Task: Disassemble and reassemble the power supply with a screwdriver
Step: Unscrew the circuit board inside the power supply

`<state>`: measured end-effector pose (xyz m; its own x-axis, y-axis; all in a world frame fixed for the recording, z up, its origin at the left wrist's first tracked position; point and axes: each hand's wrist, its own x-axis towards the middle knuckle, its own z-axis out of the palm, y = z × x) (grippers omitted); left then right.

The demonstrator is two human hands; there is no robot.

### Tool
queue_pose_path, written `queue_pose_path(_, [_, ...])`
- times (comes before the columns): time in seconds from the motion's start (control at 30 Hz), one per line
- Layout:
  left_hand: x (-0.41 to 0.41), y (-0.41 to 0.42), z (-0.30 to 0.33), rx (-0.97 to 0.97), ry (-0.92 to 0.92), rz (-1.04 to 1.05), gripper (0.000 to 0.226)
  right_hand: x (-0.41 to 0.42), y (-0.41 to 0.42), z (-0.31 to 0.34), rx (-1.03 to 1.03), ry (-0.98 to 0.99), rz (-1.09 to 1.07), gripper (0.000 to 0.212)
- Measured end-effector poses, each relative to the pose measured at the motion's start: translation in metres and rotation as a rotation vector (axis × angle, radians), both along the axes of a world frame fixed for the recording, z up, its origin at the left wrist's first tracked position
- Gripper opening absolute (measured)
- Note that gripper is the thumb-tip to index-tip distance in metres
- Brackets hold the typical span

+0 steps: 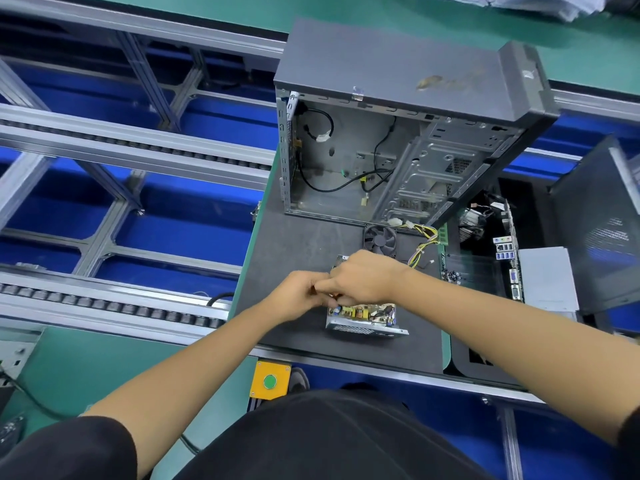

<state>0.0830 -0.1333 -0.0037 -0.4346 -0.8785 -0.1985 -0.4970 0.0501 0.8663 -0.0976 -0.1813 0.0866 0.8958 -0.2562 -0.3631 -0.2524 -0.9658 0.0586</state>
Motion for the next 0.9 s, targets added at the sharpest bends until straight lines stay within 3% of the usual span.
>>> queue_pose_path(0.23, [-0.006, 0.002, 0.000, -0.079, -0.038, -0.029, 0.023, 0.007, 0.012, -0.008, -0.131, 0.052, -0.185, 0.034])
queue_pose_path(0.37, [-0.003, -0.001, -0.002, -0.103, -0.028, -0.075, 0.011, -0.002, 0.008, 0.001, 0.069, -0.042, -0.075, 0.023])
queue_pose_path(0.5, [0.001, 0.000, -0.002, -0.009, -0.005, -0.056, 0.020, -0.002, 0.004, 0.003, 0.074, -0.011, -0.058, 0.010])
queue_pose_path(0.73, [-0.013, 0.004, 0.001, 0.001, 0.071, 0.078, 0.036, 0.007, 0.006, -0.003, -0.116, 0.072, -0.140, 0.039])
queue_pose_path(0.9, [-0.001, 0.000, 0.007, 0.014, 0.006, -0.035, 0.015, 0.008, -0.001, 0.007, 0.036, 0.045, 0.032, 0.018])
